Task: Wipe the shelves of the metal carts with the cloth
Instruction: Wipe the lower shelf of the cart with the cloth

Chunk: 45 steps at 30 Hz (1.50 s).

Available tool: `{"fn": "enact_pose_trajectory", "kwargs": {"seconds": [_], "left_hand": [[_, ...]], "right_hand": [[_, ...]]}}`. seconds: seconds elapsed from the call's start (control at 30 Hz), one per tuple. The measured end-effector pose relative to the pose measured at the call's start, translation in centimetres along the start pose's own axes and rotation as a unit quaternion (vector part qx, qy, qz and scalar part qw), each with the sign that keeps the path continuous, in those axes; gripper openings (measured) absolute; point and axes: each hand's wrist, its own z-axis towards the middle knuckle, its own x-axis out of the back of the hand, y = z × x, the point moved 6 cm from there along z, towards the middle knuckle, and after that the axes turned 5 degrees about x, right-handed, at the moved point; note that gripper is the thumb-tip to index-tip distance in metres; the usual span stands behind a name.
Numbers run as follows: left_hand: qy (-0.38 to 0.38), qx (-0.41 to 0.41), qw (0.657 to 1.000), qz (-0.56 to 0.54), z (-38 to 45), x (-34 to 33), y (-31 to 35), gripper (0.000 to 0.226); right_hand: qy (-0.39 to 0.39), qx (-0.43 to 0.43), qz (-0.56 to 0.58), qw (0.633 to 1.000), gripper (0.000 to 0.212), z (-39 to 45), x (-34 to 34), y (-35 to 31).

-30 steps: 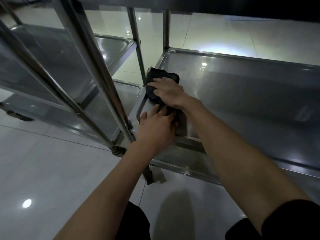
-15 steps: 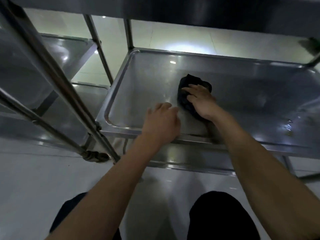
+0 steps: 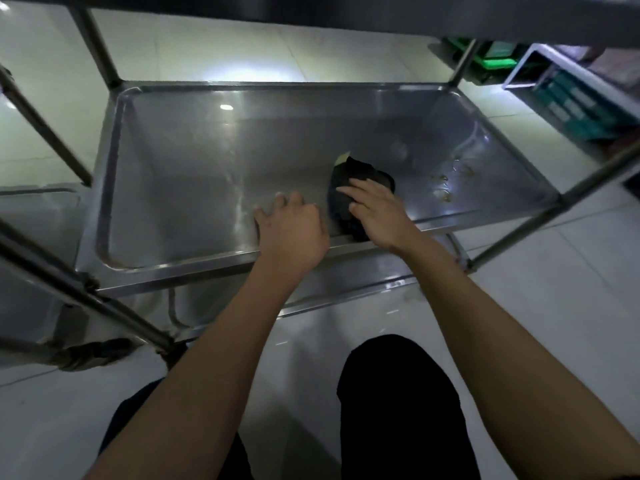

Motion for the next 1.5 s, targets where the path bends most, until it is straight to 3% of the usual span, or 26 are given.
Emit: {"fn": "enact_pose_trajectory", "kwargs": {"seconds": [0.23,0.43,0.53,0.77,0.93,1.2,1.37,1.5], "left_hand": [[-0.004,-0.024,1.0,-0.003,-0.5,-0.1,-0.4,0.041],[0.017,0.015,1.0,-0.015,-0.3,0.4,0.4,0.035],[0.005,0.048,0.999,0.016,-0.3,0.4,2.5,0.035],[0.036,0.031,0.999,0.018,0.9,-1.4,14.1,0.03],[0.029,0.049,0.998,0.04,3.3,-3.3,20.8,0.03],[0.054,0.122,0.99,0.048,4.0,-4.7,23.5,0.025],[0.069,0.137,0.987,0.038,4.1,-4.8,23.6,0.02],[0.057,0.121,0.991,0.014,4.1,-4.2,22.9,0.021]], "right_hand": [[-0.02,0.018,-0.036,0.999,0.043,-1.3,0.4,-1.3],[0.04,0.051,-0.094,0.993,0.044,-1.5,1.2,-0.3],[0.029,0.094,-0.072,0.992,0.046,-1.5,1.5,1.2],[0.032,0.106,-0.036,0.993,0.045,-1.1,4.0,10.9],[0.055,0.048,-0.025,0.997,0.046,-0.5,7.7,21.0],[0.097,-0.044,-0.06,0.992,0.046,-1.0,14.1,34.8],[0.094,-0.069,-0.068,0.991,0.047,-0.8,14.2,35.8],[0.058,-0.036,-0.053,0.996,0.047,0.0,13.2,33.0]]}}
